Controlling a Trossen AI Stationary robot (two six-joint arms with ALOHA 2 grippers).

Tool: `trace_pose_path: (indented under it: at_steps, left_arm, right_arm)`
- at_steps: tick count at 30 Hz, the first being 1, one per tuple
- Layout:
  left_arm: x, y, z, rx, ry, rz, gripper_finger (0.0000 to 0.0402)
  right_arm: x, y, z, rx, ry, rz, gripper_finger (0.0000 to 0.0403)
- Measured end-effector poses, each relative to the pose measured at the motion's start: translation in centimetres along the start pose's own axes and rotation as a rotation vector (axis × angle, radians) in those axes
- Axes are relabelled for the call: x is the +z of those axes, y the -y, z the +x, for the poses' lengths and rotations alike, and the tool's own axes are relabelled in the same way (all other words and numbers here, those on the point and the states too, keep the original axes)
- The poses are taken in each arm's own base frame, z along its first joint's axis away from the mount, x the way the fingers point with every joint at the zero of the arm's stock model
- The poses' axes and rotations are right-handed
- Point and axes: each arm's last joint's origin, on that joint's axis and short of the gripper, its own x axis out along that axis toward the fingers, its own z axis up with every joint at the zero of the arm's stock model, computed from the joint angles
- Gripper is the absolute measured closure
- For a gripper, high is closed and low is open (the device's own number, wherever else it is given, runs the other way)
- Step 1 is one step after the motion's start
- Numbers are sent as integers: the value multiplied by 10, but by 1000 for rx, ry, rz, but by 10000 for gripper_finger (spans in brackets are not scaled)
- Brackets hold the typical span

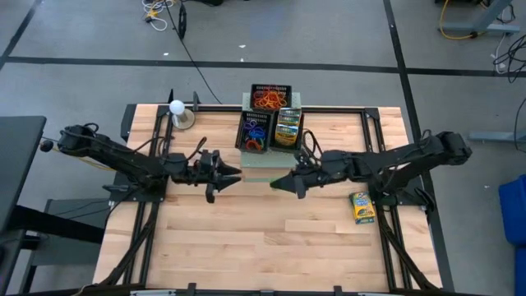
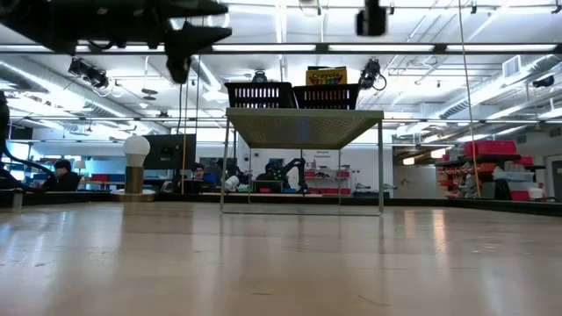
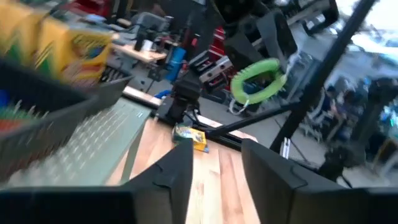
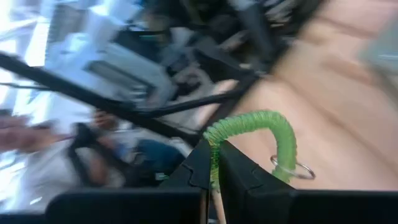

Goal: Pick & Place Office Desk Supplies
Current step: Put the green spiral keychain into the bottom left black bin

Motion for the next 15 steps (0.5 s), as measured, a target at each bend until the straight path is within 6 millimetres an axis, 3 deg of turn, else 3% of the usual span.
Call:
trace_pose_path:
  at_steps: [8,15]
  left_arm:
    - [26,-1,13,-152,14,97,196]
    - [36,3,40,-262,-14,146,185]
  right_arm:
    - [7,3,20,187,-38,9,385]
    - [7,5,27,230,-49,12,385]
